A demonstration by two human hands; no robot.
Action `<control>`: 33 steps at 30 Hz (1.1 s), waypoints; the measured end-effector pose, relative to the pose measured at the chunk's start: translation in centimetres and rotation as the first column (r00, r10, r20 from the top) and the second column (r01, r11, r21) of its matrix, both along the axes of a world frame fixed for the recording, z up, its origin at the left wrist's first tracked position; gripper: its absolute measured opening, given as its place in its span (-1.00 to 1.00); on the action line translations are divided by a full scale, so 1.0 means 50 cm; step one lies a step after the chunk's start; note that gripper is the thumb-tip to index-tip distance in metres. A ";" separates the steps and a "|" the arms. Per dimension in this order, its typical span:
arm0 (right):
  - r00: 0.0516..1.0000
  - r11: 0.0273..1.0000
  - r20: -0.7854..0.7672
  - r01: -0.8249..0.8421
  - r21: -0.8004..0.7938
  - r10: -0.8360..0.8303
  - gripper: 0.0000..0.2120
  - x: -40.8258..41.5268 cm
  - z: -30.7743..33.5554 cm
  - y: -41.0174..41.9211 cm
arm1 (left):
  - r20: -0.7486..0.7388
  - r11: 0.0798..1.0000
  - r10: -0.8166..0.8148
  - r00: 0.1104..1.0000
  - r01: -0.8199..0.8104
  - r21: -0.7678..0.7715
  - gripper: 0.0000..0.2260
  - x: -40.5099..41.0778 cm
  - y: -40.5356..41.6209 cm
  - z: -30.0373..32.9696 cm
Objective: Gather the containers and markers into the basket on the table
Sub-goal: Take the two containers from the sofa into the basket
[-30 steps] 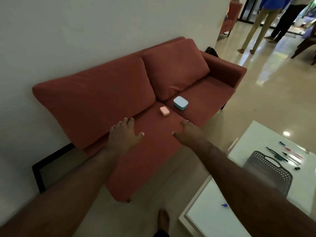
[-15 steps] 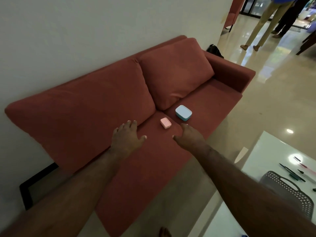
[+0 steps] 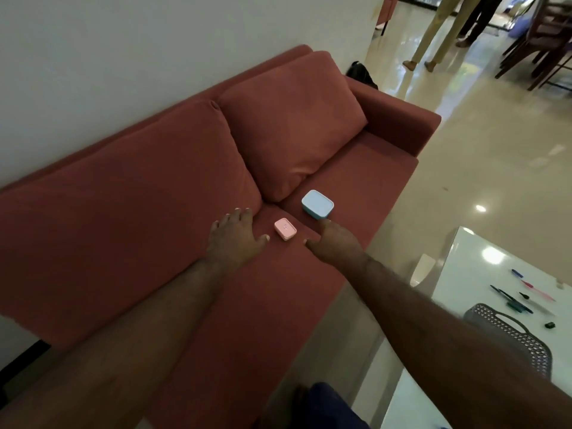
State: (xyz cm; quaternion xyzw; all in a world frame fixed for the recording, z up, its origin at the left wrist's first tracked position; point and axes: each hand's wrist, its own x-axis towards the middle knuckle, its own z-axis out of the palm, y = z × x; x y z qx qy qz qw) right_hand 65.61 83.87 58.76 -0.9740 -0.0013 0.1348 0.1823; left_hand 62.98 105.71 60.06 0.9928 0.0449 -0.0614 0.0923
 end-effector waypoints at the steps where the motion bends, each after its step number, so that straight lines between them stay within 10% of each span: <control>1: 1.000 1.000 -0.013 0.003 -0.004 -0.003 -0.37 0.012 -0.010 0.000 | -0.011 1.000 0.000 1.000 0.000 -0.006 -0.28 0.013 -0.001 -0.007; 33: 0.949 0.983 -0.258 -0.185 0.001 0.178 -0.34 0.487 -0.618 0.106 | -0.196 0.994 0.106 0.975 -0.111 -0.014 -0.29 0.313 -0.139 -0.375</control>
